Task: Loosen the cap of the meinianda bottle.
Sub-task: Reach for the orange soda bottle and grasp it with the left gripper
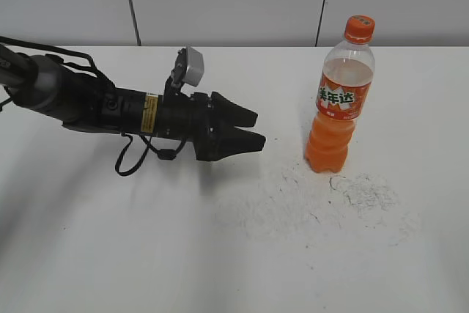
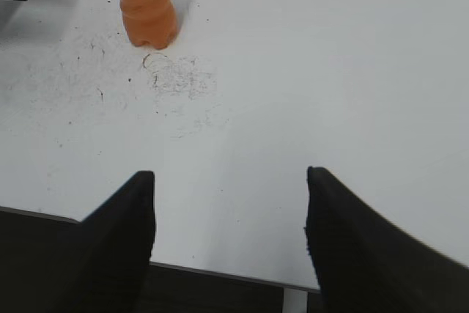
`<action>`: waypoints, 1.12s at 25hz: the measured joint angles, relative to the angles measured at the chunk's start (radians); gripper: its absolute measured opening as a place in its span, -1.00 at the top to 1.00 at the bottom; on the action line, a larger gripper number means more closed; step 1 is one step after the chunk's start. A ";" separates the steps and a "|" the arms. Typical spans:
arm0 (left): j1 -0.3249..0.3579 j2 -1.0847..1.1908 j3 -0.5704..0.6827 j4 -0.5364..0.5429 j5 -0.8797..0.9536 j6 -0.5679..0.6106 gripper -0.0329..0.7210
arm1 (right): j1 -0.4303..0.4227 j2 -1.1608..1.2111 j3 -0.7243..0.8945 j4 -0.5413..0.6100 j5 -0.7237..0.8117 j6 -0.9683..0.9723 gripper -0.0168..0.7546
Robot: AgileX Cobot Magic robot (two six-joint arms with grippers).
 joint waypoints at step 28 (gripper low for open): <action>-0.183 0.253 -0.366 -0.068 0.114 -0.087 -0.88 | 0.000 0.000 0.000 0.000 0.000 0.000 -0.28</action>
